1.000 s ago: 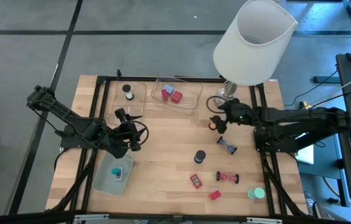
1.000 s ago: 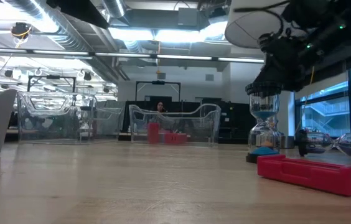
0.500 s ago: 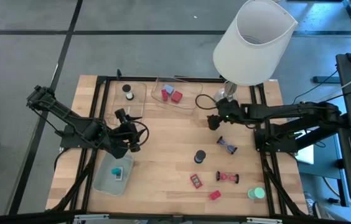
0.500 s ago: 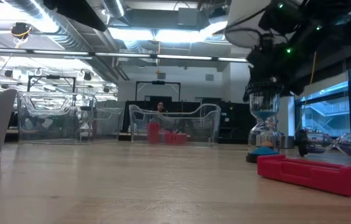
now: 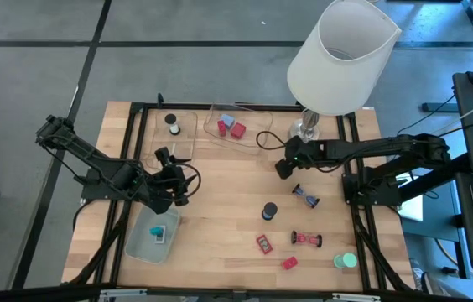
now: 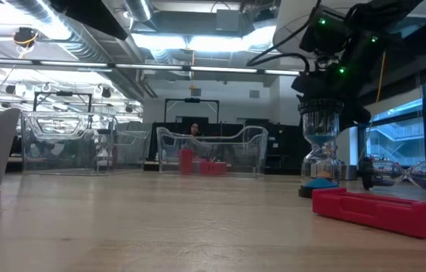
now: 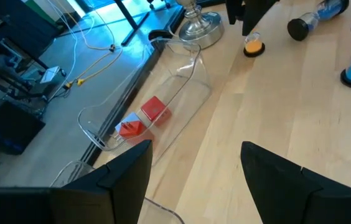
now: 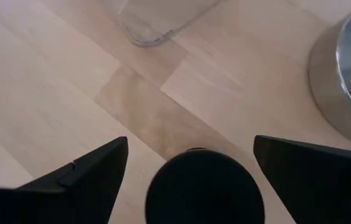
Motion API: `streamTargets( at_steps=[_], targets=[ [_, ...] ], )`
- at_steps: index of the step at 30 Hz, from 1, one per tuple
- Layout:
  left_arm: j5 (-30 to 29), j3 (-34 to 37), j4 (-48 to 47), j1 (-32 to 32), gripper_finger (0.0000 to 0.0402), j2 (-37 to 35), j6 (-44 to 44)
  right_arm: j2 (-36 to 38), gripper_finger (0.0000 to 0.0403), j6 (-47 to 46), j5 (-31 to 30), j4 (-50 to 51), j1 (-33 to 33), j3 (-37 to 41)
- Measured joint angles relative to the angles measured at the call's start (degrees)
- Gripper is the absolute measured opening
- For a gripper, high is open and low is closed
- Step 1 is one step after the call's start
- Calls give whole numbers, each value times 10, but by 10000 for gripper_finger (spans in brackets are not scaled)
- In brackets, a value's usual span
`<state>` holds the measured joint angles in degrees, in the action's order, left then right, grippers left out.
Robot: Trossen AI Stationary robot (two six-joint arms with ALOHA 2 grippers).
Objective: Pick & Place Office items
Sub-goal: Move the orange hourglass from the right to the left side of the table
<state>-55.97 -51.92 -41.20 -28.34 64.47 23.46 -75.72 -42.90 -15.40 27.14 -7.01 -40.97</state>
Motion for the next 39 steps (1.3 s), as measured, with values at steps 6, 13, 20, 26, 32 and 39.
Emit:
streamTargets(
  at_steps=[6, 13, 20, 26, 32, 39],
  targets=[
    [1, 0, -6, 0, 242, 0, 0, 1, 309, -17, 0, 18, 0, 0],
    [1, 0, -6, 0, 242, 0, 0, 2, 254, -17, 13, 25, 0, 0],
    [1, 0, -6, 0, 242, 0, 0, 2, 206, -15, 28, 25, 0, 0],
    [1, 0, -6, 0, 242, 0, 0, 2, 215, -6, 28, 25, 0, 0],
    [0, 0, -7, 0, 242, 0, -1, 2, 211, 7, 9, 24, 3, -33],
    [0, 0, -11, 0, 242, 0, -2, -27, 207, 62, -21, 21, 21, -123]
  ],
)
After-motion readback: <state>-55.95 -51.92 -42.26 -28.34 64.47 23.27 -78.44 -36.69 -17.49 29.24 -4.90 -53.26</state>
